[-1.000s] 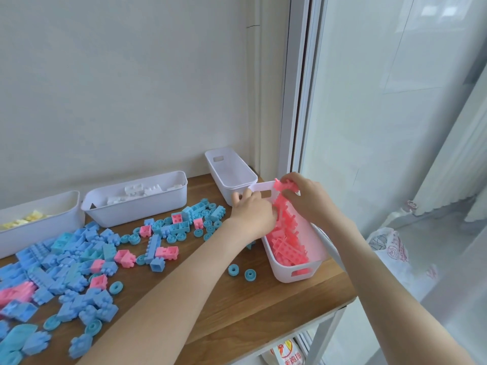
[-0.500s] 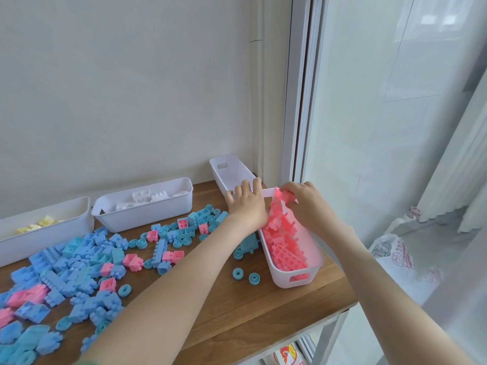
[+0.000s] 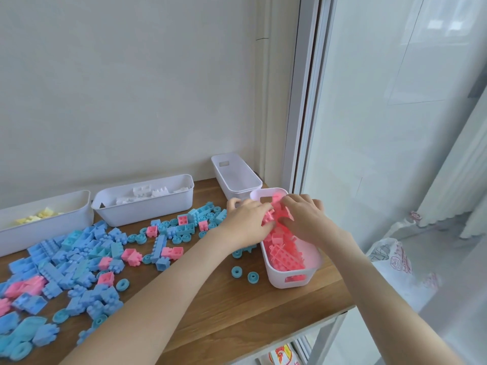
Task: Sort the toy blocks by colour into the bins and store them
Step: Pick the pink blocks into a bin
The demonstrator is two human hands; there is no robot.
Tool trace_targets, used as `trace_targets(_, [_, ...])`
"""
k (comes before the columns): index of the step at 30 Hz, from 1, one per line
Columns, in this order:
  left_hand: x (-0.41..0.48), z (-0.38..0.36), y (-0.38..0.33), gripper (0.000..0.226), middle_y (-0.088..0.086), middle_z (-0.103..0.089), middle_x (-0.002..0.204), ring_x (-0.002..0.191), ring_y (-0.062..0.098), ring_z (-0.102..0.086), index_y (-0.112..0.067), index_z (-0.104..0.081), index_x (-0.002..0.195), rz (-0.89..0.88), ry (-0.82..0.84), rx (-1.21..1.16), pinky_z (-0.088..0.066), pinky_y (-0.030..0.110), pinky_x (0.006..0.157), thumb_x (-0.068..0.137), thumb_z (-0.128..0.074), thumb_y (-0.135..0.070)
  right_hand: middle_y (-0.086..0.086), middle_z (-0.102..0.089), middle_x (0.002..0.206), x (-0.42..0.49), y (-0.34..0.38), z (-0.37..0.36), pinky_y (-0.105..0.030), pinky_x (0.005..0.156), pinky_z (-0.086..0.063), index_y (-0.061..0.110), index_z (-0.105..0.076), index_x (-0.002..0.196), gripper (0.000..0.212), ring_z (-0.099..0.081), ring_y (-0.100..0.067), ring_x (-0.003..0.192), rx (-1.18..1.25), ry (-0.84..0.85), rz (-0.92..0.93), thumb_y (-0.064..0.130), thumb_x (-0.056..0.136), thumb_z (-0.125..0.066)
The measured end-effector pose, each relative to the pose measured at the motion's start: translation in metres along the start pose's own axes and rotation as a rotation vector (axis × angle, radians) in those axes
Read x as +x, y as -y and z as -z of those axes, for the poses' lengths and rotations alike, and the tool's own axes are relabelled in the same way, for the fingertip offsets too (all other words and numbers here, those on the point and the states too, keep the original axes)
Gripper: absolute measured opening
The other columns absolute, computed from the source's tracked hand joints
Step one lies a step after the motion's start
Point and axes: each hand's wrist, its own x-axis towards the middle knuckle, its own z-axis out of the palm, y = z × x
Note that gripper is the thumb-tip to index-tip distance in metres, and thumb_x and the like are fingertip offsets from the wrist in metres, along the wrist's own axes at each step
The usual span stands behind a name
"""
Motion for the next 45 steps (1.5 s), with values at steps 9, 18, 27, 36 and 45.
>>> trace_targets(9, [0.006, -0.005, 0.004, 0.038, -0.002, -0.053, 0.124, 0.121, 0.018, -0.043, -0.019, -0.048, 0.122, 0.143, -0.088, -0.069, -0.023, 0.040, 0.101, 0.095, -0.042, -0.046, 0.003, -0.060, 0.098, -0.002, 0.004, 0.001, -0.032, 0.091, -0.023, 0.019, -0.045, 0.113, 0.021, -0.047, -0.020, 0.102, 0.149, -0.136, -0.055, 0.027, 0.094, -0.044])
trace_targets(18, [0.005, 0.003, -0.003, 0.028, -0.004, -0.055, 0.083, 0.096, 0.017, -0.052, -0.018, -0.048, 0.095, 0.279, -0.141, -0.259, -0.024, 0.038, 0.098, 0.100, -0.029, -0.038, 0.000, -0.049, 0.118, 0.012, 0.013, 0.003, -0.040, 0.103, -0.020, 0.036, -0.036, 0.138, 0.055, -0.029, -0.025, 0.124, -0.040, 0.076, -0.008, 0.014, 0.088, -0.043])
trace_targets(27, [0.000, 0.004, 0.002, 0.040, 0.009, -0.029, 0.138, 0.124, 0.023, -0.029, -0.005, -0.048, 0.120, 0.382, -0.128, -0.253, -0.033, 0.040, 0.104, 0.100, -0.026, -0.033, 0.011, -0.048, 0.126, 0.015, 0.003, 0.003, -0.035, 0.100, -0.020, 0.030, -0.057, 0.091, 0.015, -0.031, -0.019, 0.122, 0.071, 0.087, 0.027, 0.018, 0.090, -0.049])
trace_targets(36, [-0.010, 0.003, -0.002, 0.033, 0.000, -0.039, 0.143, 0.134, 0.021, -0.025, -0.019, -0.052, 0.119, 0.009, -0.025, -0.060, -0.017, 0.044, 0.108, 0.095, -0.042, -0.040, 0.009, -0.068, 0.069, -0.002, -0.003, 0.030, -0.032, 0.086, -0.037, 0.021, -0.057, 0.089, 0.013, -0.057, -0.011, 0.077, 0.322, 0.027, -0.046, 0.020, 0.089, -0.044])
trace_targets(45, [-0.012, 0.007, -0.002, 0.038, 0.000, -0.040, 0.144, 0.134, 0.020, -0.028, -0.026, -0.060, 0.115, 0.106, -0.049, -0.004, -0.016, 0.044, 0.107, 0.099, -0.031, -0.046, 0.005, -0.046, 0.133, -0.003, 0.009, 0.005, -0.042, 0.105, -0.021, 0.032, -0.049, 0.129, 0.033, -0.030, -0.023, 0.130, 0.063, 0.139, -0.063, 0.031, 0.097, -0.038])
